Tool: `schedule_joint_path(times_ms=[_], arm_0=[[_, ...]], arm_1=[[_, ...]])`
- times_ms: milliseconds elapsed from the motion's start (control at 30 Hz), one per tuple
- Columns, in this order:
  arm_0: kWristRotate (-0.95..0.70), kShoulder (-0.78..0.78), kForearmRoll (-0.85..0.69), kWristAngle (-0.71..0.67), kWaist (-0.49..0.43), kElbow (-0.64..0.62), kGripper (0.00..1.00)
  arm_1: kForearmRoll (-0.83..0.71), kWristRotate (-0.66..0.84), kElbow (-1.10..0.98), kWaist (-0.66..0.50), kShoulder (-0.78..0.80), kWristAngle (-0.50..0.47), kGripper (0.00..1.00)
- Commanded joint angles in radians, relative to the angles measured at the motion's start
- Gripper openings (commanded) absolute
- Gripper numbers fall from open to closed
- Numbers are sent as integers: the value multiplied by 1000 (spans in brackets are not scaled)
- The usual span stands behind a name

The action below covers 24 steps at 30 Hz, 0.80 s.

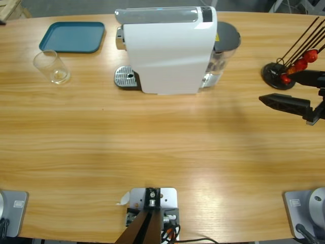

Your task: Pour coffee

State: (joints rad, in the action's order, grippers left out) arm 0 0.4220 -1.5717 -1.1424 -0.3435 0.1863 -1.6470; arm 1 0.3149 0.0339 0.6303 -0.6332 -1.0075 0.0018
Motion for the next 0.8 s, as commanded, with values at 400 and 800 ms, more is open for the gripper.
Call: schedule_joint_path(times_ms=[400,800], arm_0=[[332,135,477,-216,66,439,794],[627,119,1201,-334,59,780,989]], arm_1=[[-2,9,-34,-6,-10,15,908],[-4,9,-30,-6,-27,15,904]])
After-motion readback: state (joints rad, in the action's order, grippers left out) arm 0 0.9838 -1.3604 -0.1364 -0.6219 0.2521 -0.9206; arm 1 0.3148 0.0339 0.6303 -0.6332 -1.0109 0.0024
